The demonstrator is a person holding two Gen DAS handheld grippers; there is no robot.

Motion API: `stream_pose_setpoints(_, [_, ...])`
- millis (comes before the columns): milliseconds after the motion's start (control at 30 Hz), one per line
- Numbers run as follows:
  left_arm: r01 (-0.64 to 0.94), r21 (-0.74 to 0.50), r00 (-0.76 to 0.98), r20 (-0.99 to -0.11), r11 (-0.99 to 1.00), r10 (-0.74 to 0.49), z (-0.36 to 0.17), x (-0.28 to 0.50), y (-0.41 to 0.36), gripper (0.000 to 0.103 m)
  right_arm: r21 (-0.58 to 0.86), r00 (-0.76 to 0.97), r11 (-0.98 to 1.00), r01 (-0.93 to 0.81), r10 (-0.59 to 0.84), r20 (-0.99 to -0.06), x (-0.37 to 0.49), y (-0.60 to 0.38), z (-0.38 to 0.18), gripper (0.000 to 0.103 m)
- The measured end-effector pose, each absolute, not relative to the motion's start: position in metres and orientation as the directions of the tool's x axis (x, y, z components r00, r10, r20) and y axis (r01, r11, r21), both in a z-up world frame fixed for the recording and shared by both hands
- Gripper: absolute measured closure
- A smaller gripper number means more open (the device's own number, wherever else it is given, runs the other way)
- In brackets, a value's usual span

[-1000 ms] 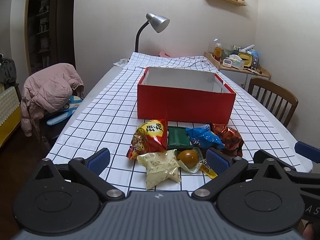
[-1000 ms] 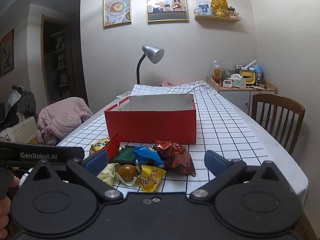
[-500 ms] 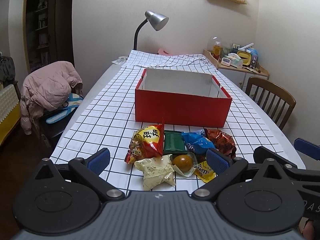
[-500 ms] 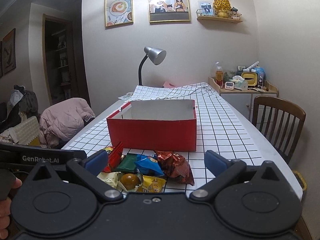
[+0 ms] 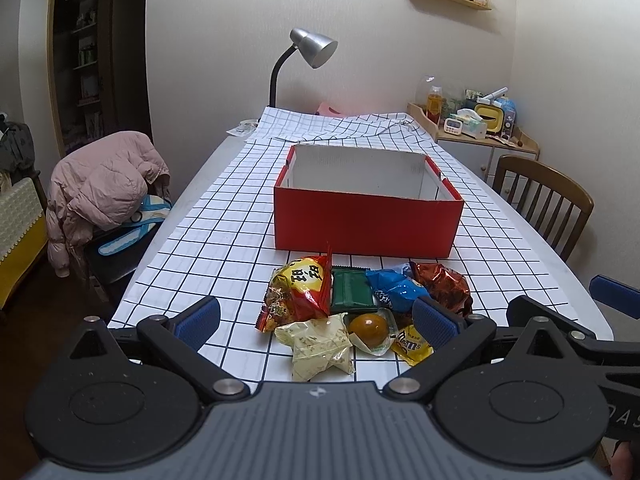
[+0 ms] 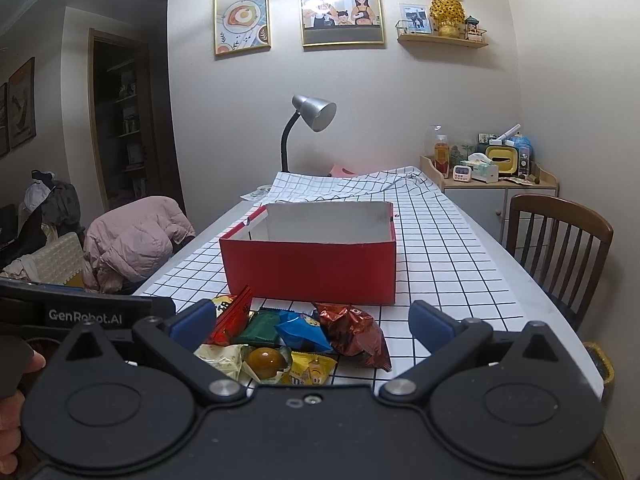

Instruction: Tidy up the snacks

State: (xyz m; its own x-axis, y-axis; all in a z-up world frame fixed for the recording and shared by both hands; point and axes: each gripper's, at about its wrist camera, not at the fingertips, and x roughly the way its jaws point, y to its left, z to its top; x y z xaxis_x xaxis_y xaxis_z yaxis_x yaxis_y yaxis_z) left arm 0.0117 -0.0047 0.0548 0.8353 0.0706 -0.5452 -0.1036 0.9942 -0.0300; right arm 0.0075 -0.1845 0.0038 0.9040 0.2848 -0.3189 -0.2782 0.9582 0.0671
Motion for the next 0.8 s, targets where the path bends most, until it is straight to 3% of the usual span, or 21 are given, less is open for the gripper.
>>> stream_pose_setpoints(800, [-0.104,-0.040,0.834,-0.547,0.994,0.066,0.0530,0.0122,-0.0030,0.000,0.070,0.904,0.959,-0.274,0.282,-0.323,0.0082,-0.1858,0.0028,0.001])
